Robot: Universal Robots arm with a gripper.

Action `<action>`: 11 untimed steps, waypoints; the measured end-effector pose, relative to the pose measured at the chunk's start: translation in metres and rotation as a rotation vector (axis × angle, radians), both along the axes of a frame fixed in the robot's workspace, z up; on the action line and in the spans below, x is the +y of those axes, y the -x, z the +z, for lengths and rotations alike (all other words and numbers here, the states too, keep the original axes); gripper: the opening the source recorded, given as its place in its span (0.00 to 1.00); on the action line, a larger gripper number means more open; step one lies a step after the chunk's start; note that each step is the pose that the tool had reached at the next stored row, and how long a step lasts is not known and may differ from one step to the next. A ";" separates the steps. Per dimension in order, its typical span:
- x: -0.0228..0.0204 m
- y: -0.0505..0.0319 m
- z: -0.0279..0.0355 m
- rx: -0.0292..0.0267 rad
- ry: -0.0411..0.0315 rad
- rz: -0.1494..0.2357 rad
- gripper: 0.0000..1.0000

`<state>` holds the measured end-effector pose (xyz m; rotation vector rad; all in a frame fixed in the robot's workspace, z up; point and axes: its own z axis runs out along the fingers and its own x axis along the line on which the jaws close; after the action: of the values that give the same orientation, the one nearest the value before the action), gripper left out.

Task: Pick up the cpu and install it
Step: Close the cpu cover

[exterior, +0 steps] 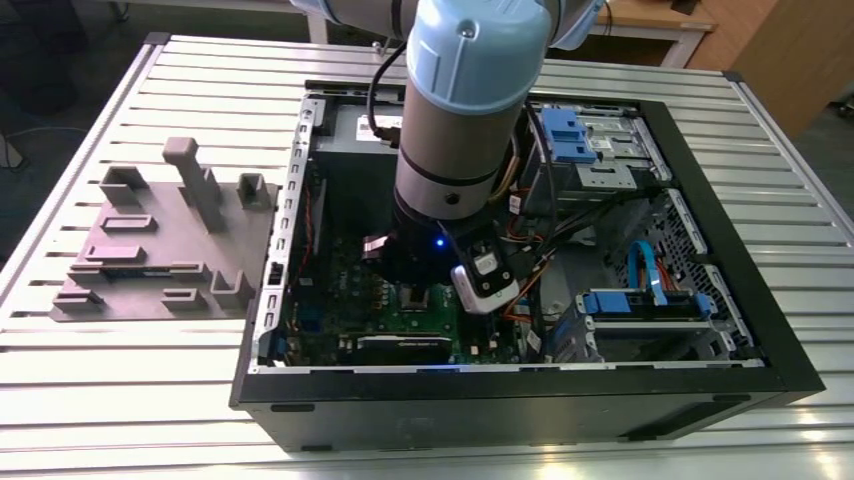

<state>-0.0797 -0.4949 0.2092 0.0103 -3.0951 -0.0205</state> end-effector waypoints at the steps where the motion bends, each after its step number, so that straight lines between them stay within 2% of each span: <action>1: 0.0000 0.0000 0.0002 0.0000 0.0000 0.000 0.11; 11: 0.0000 0.0000 0.0006 0.0001 0.0006 0.000 0.11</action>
<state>-0.0797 -0.4949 0.2099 0.0102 -3.0950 -0.0195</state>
